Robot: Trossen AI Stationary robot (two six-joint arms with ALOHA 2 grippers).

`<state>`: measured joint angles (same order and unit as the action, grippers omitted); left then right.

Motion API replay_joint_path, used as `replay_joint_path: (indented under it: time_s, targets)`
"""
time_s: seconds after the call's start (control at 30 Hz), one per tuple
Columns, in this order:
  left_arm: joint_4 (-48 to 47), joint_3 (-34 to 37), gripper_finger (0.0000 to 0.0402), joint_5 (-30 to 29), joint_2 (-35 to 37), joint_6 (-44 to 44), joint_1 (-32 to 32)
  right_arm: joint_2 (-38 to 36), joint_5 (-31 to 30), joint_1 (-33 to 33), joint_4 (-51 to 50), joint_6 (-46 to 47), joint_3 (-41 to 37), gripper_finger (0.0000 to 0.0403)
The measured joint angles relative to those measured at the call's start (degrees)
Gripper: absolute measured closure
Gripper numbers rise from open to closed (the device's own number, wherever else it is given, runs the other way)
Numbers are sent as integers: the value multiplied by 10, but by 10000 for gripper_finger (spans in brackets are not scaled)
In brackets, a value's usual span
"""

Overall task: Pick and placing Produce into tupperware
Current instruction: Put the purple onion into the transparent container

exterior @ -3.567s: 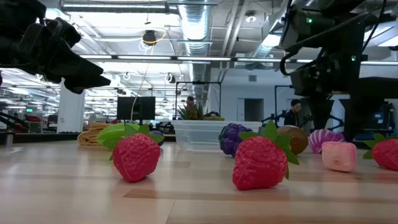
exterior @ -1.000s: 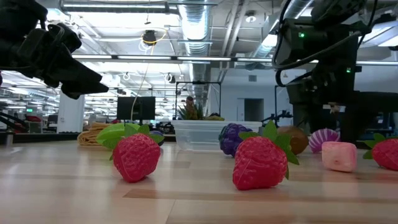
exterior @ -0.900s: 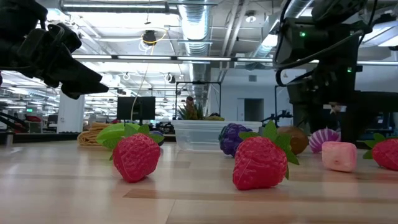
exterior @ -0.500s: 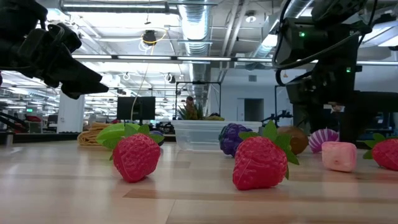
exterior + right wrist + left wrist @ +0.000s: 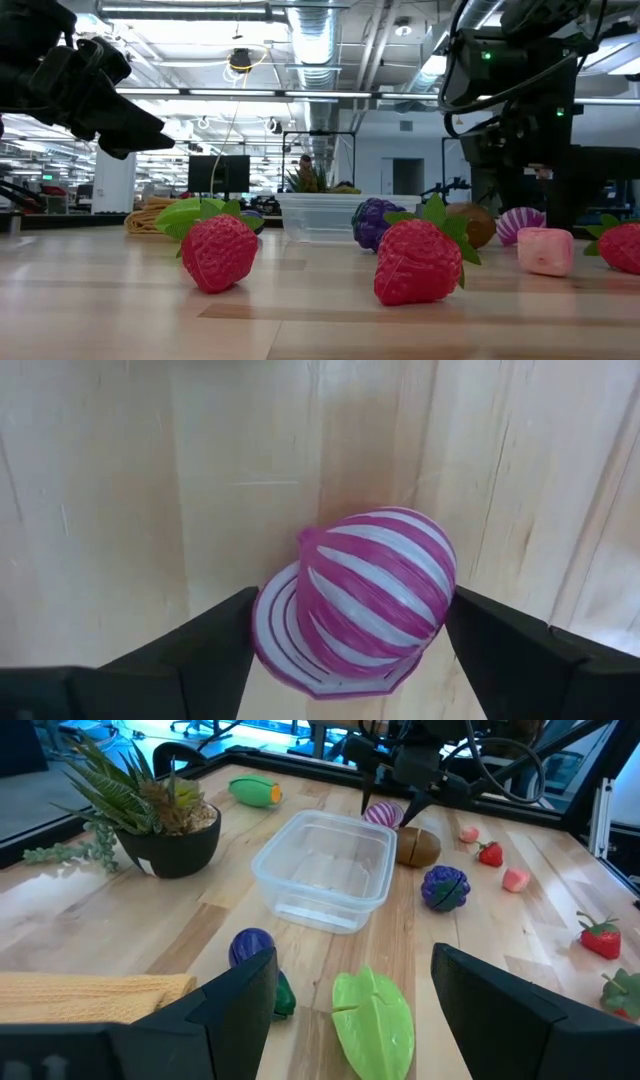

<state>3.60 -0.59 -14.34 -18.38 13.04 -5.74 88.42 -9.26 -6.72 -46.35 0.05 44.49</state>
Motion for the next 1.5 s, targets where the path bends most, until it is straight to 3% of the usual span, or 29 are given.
replay_joint_path:
  time_s: [0.43,1.5]
  targets:
    - [0,0,146,0,0,0,0,0,0,0,0,0,0,145]
    - [-2,0,146,1,0,-3,0,-1,-13,1,7,56,0,148]
